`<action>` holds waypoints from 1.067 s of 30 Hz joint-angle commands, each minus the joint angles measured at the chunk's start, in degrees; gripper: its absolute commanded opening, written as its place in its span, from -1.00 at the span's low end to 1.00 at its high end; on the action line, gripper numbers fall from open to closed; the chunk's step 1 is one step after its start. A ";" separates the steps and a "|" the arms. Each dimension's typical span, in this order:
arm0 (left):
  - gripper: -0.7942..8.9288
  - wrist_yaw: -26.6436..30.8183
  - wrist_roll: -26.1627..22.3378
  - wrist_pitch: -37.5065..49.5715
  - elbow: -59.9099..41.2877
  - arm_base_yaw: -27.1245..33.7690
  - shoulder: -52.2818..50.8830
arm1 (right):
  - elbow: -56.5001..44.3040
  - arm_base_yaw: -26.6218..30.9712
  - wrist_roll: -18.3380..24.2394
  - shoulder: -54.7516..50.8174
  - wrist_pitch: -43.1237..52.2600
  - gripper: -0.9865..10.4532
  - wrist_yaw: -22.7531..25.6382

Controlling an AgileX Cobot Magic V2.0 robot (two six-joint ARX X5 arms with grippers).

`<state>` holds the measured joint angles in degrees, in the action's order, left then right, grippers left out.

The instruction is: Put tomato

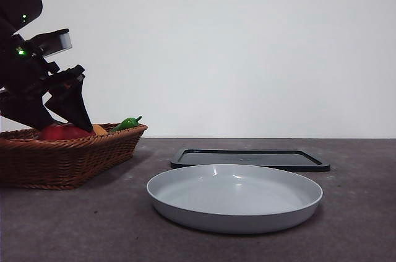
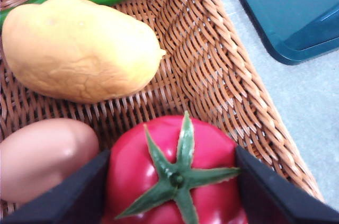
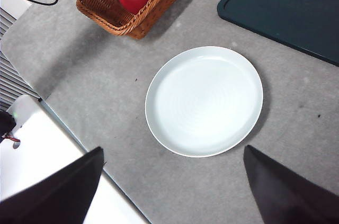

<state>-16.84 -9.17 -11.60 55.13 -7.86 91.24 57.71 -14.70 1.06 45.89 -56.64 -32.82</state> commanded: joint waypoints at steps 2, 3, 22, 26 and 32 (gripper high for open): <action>-0.47 0.63 -0.61 -0.52 0.77 -0.04 1.75 | 1.25 -0.28 -0.39 0.46 0.46 -0.09 -0.15; -0.47 0.63 -0.61 -0.55 0.79 -0.04 1.62 | 1.22 -0.28 -0.39 0.46 0.46 -0.09 -0.15; -0.47 -1.79 2.89 -5.16 5.73 -2.43 -9.60 | 1.22 -0.28 -0.39 0.48 0.72 -0.09 0.13; -0.47 -5.55 4.35 -5.53 5.73 -6.40 -13.09 | 1.25 -0.28 -0.39 0.48 1.05 -0.09 0.33; -0.47 -6.16 5.35 -5.33 5.73 -15.19 -13.94 | 1.25 -0.28 -0.39 0.48 1.09 -0.09 1.79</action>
<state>-22.68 -4.56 -17.41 59.64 -22.35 76.55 57.71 -14.68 1.04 45.89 -56.21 -31.22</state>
